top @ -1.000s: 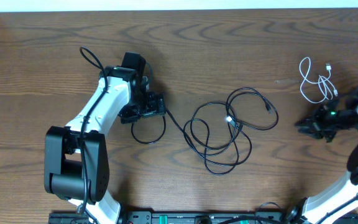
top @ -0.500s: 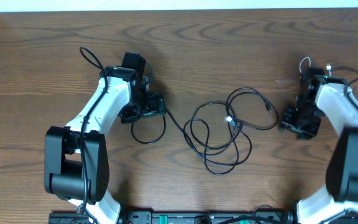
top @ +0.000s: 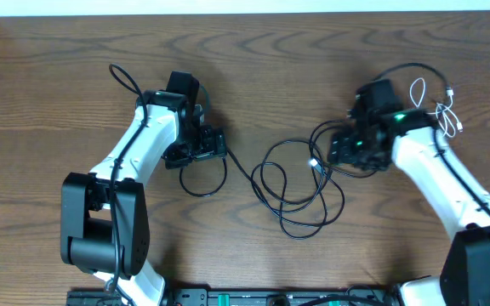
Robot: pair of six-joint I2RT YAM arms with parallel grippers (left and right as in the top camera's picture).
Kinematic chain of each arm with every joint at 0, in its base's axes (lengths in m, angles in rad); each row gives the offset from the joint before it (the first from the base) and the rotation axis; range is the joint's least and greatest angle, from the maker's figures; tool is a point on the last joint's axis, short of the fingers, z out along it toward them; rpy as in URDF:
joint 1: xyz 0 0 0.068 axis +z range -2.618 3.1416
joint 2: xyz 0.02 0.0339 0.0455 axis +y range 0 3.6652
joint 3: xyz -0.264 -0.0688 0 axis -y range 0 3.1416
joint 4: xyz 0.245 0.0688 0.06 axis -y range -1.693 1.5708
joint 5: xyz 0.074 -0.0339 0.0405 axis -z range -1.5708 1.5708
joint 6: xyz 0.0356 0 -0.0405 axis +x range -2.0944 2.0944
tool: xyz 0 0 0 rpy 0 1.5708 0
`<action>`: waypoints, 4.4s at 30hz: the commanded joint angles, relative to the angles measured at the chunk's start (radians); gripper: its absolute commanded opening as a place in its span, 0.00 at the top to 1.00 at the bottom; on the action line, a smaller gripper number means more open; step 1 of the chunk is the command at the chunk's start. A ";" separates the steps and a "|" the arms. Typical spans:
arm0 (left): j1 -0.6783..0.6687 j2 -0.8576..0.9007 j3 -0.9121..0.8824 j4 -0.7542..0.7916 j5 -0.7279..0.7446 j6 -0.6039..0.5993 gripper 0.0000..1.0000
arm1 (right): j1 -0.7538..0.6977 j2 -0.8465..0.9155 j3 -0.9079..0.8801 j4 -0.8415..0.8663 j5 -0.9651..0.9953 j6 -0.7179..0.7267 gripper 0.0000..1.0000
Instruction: Untangle cables
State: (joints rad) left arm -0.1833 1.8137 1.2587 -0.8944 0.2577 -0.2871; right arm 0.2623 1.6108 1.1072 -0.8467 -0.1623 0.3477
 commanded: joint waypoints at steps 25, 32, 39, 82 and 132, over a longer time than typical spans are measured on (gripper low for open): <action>0.000 -0.003 0.002 -0.005 0.003 0.013 0.05 | 0.206 0.013 -0.304 0.530 -0.222 0.122 0.99; 0.000 -0.003 0.002 -0.005 0.003 0.013 0.04 | 0.222 -0.027 -0.272 0.688 -0.548 0.083 0.98; 0.000 -0.003 0.002 -0.005 0.003 0.013 0.05 | 0.224 -0.213 -0.150 0.689 -0.594 0.080 0.99; 0.000 -0.003 0.002 -0.005 0.003 0.013 0.05 | 0.223 -0.674 -0.086 0.473 -0.219 -0.272 0.99; 0.000 -0.003 0.002 -0.005 0.003 0.013 0.05 | 0.351 -0.014 -0.089 -0.039 0.056 0.156 0.61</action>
State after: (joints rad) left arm -0.1833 1.8137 1.2587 -0.8940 0.2577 -0.2871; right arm 0.5755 1.5581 1.0134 -0.8795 -0.2043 0.4385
